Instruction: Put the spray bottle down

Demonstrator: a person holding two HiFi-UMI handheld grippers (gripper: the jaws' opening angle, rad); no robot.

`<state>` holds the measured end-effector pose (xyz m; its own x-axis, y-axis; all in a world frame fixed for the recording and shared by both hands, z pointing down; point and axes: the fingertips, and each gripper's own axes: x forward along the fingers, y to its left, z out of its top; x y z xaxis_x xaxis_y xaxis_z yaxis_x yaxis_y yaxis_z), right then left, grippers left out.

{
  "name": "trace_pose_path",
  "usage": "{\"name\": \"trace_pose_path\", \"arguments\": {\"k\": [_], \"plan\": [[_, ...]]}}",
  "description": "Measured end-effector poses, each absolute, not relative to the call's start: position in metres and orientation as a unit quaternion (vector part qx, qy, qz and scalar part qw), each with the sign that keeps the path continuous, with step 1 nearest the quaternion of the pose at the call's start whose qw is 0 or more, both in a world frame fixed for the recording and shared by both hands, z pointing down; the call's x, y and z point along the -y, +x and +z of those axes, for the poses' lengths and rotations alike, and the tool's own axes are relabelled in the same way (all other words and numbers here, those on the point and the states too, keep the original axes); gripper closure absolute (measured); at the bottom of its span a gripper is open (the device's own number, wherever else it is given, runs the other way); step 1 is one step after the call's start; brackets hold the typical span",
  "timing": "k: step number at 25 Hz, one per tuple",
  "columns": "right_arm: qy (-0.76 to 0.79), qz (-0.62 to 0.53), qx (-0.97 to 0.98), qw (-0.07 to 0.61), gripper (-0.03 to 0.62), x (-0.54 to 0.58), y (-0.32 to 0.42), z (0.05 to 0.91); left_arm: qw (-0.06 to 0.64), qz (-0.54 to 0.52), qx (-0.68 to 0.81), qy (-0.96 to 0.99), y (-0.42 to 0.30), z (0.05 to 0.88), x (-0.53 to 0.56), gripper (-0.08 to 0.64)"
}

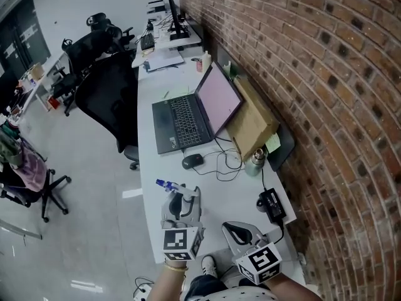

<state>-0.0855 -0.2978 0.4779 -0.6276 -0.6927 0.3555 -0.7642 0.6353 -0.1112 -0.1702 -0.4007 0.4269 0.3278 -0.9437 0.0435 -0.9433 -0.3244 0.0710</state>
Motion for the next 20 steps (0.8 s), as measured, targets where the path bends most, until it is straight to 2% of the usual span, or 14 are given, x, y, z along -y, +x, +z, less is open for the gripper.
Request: {"name": "trace_pose_path", "arguments": {"k": [1, 6, 13, 15, 19, 20], "plan": [[0.407, 0.127, 0.893, 0.142, 0.594, 0.297, -0.086, 0.479, 0.043, 0.005, 0.579, 0.814, -0.17, 0.429, 0.401, 0.422], [0.398, 0.125, 0.896, 0.149, 0.594, 0.288, -0.087, 0.481, 0.051, 0.024, 0.592, 0.804, -0.176, 0.436, 0.395, 0.307], [0.383, 0.108, 0.906, 0.142, 0.594, 0.265, -0.079, 0.472, 0.08, 0.018, 0.613, 0.786, -0.193, 0.435, 0.347, 0.299], [0.377, 0.103, 0.91, 0.135, 0.594, 0.255, -0.075, 0.469, 0.088, 0.001, 0.611, 0.787, -0.19, 0.429, 0.317, 0.365], [0.361, 0.098, 0.92, 0.113, 0.594, 0.229, -0.064, 0.46, 0.102, -0.019, 0.636, 0.765, -0.183, 0.421, 0.248, 0.55], [0.354, 0.096, 0.924, 0.108, 0.594, 0.221, -0.061, 0.458, 0.108, -0.022, 0.647, 0.754, -0.181, 0.421, 0.23, 0.551]]}}
